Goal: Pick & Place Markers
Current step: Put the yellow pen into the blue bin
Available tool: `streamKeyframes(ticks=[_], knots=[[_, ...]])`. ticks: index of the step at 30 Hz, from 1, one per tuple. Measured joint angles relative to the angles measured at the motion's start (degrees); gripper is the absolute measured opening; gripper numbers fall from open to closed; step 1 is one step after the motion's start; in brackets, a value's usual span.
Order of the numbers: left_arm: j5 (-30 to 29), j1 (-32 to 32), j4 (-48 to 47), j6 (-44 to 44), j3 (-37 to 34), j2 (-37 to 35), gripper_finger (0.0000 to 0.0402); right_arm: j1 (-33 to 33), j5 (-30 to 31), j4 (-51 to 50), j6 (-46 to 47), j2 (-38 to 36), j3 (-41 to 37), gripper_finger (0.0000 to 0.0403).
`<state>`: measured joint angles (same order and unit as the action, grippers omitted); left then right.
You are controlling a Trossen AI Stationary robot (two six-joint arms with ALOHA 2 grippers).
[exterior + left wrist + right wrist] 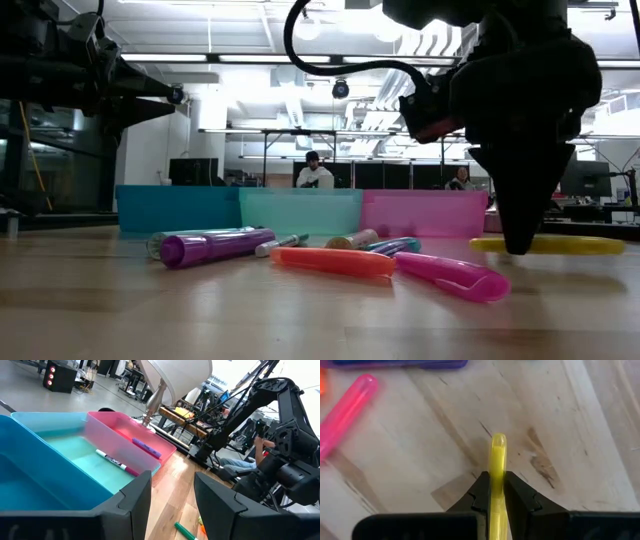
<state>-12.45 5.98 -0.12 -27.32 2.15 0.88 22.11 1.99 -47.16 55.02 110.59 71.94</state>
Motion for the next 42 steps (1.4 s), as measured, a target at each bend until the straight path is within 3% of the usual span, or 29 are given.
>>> streamKeyframes(ticks=[8, 30, 42], knots=[[-0.4, 0.0, 0.1, 7.3, 0.0, 0.0, 0.0147, 0.0, -1.5, 2.3, 2.0, 0.0, 0.1, 0.0025], [-0.7, 0.0, 0.3, 7.5, 0.0, 0.0, 0.0147, 0.4, 0.6, 2.5, 9.3, -0.1, 0.1, 0.0025], [2.8, 0.0, 0.0, 7.4, 0.0, 0.0, 0.0147, 0.4, 0.5, 2.5, 9.3, -0.1, 0.2, 0.0025]])
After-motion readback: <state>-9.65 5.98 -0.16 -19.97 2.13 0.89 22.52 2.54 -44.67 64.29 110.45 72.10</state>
